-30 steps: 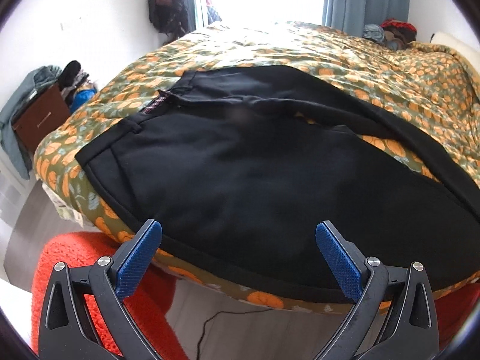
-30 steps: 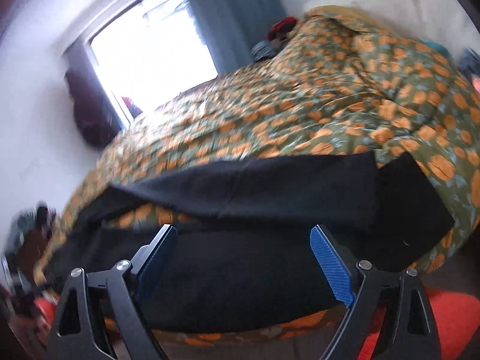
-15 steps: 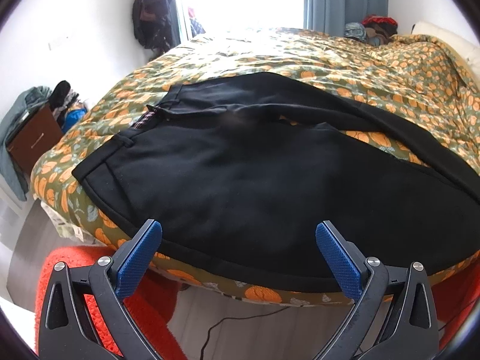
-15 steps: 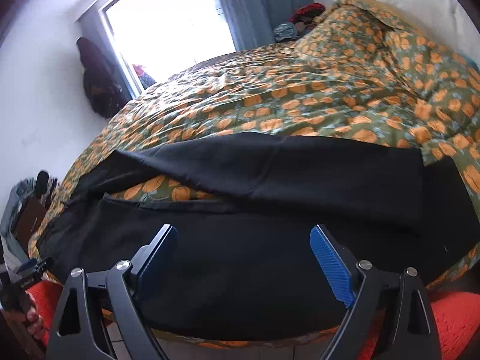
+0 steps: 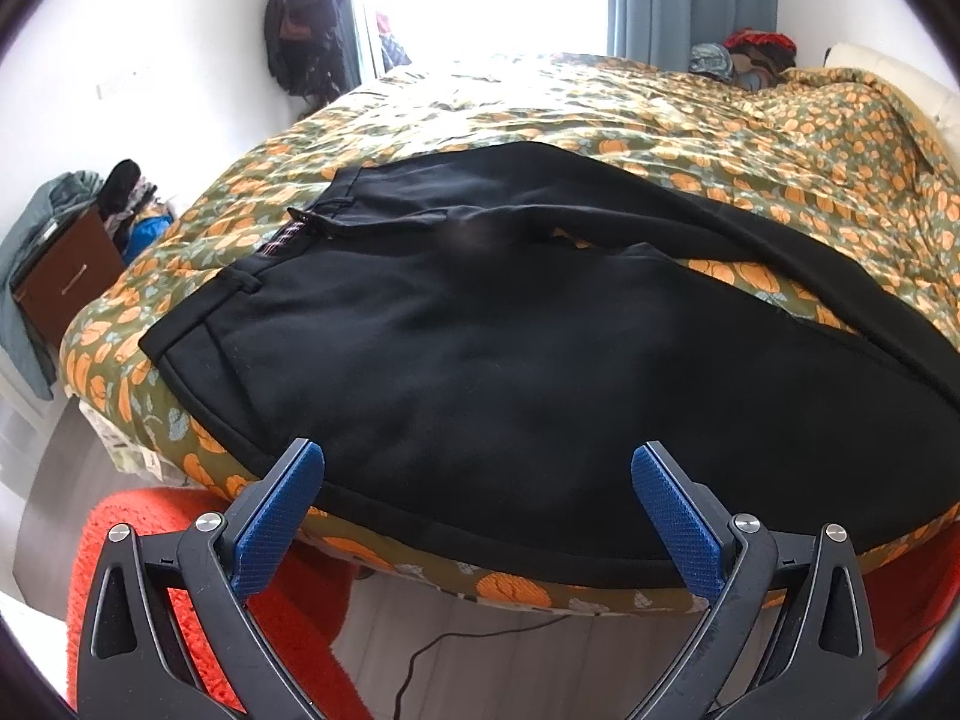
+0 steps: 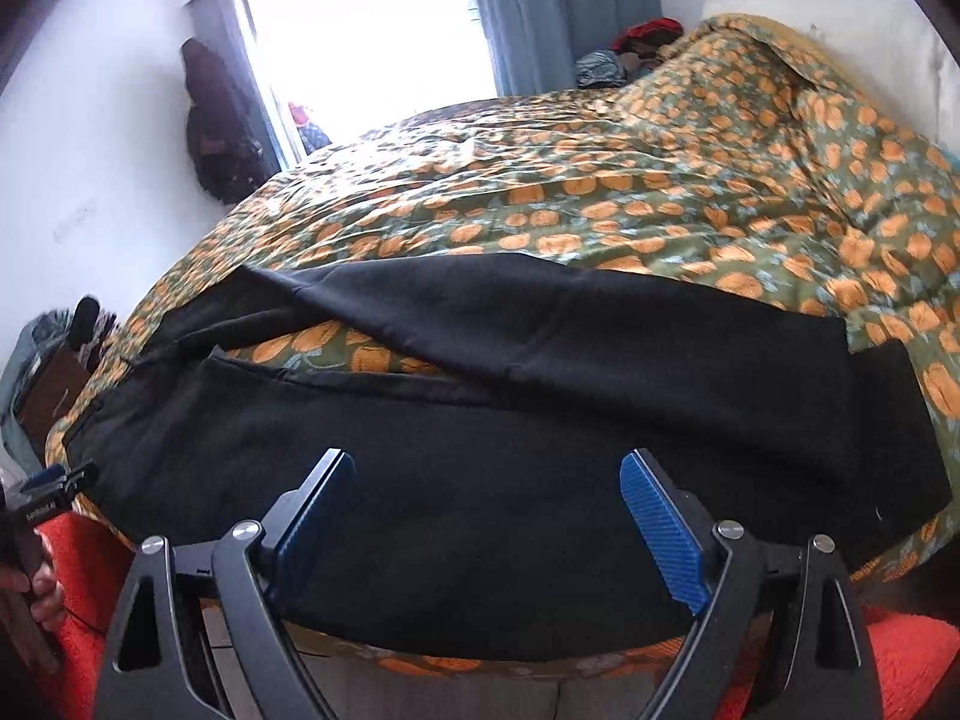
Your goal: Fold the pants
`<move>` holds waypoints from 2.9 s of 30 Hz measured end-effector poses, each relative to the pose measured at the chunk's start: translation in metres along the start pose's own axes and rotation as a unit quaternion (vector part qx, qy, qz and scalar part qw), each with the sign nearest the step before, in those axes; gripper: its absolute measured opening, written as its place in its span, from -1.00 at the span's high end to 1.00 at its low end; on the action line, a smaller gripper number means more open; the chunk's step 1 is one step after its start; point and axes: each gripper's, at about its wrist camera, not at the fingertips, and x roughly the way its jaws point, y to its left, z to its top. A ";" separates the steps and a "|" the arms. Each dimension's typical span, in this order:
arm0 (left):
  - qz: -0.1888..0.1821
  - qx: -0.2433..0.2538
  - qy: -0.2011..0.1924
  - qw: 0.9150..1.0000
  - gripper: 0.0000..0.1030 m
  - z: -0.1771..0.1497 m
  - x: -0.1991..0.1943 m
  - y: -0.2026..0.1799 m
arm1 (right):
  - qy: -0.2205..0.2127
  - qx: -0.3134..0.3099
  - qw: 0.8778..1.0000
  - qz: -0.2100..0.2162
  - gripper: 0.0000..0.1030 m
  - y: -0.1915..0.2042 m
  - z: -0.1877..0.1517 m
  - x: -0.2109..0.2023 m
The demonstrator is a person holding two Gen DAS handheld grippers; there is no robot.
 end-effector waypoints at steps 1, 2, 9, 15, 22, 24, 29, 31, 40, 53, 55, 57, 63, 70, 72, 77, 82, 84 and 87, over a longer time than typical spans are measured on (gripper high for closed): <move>0.000 0.001 -0.001 1.000 -0.99 0.000 0.000 -0.001 | 0.000 0.009 1.000 -0.002 -0.74 -0.004 0.000 -0.001; 0.000 0.003 -0.003 1.000 -0.99 0.000 -0.001 -0.002 | -0.001 0.019 1.000 -0.004 -0.74 -0.009 0.000 -0.001; -0.003 0.006 -0.003 1.000 -0.99 0.000 -0.001 -0.005 | -0.009 0.058 0.998 -0.012 -0.74 -0.027 0.001 -0.005; -0.005 0.000 -0.005 1.000 -0.99 0.003 0.000 0.001 | -0.019 0.063 0.998 -0.017 -0.74 -0.030 0.004 -0.009; -0.009 -0.051 0.003 0.999 -0.99 0.011 0.010 0.026 | 0.003 0.166 0.984 0.060 -0.74 -0.064 0.000 -0.001; -0.009 -0.058 0.009 0.998 -0.99 0.011 0.012 0.027 | 0.001 0.193 0.977 0.089 -0.74 -0.073 -0.003 0.004; -0.003 -0.047 0.005 0.999 -0.99 0.010 0.011 0.020 | 0.026 0.282 0.954 0.101 -0.74 -0.111 -0.004 0.035; -0.002 -0.042 0.009 0.999 -0.99 0.008 0.012 0.018 | 0.020 0.321 0.943 0.089 -0.69 -0.129 -0.002 0.042; 0.007 0.008 0.034 0.999 -0.99 0.005 0.020 0.001 | -0.001 0.400 0.915 -0.049 0.92 -0.159 0.026 0.049; -0.345 -0.168 0.176 0.906 -0.99 0.178 0.122 -0.012 | -0.118 0.162 0.967 0.159 0.92 -0.060 0.124 -0.107; -0.357 -0.198 0.196 0.892 -0.99 0.190 0.144 -0.022 | -0.127 0.144 0.965 0.178 0.92 -0.053 0.123 -0.127; -0.359 -0.217 0.217 0.881 -0.99 0.198 0.167 -0.032 | -0.135 0.120 0.963 0.199 0.92 -0.045 0.121 -0.146; -0.329 -0.227 0.215 0.891 -0.90 0.213 0.193 -0.035 | -0.134 0.068 0.960 0.238 0.92 -0.035 0.101 -0.182; -0.315 -0.279 0.143 0.896 0.91 0.207 0.149 0.008 | -0.084 0.152 0.961 0.215 0.92 -0.108 0.092 -0.134; -0.331 -0.257 0.088 0.904 0.88 0.208 0.099 0.024 | -0.090 0.141 0.967 0.194 0.92 -0.124 0.106 -0.121; -0.286 -0.249 0.038 0.925 0.69 0.126 0.019 0.070 | -0.035 0.139 0.963 0.230 0.92 -0.156 0.116 -0.088; -0.214 -0.263 0.195 0.920 0.82 0.010 0.077 0.051 | 0.195 0.145 0.968 0.068 0.91 -0.188 0.041 0.010; -0.214 -0.263 0.190 0.921 0.82 0.004 0.079 0.047 | 0.221 0.152 0.962 0.057 0.89 -0.196 0.024 0.023; -0.218 -0.217 0.175 0.935 0.82 0.017 0.071 0.035 | 0.203 0.167 0.963 0.055 0.63 -0.206 0.021 0.017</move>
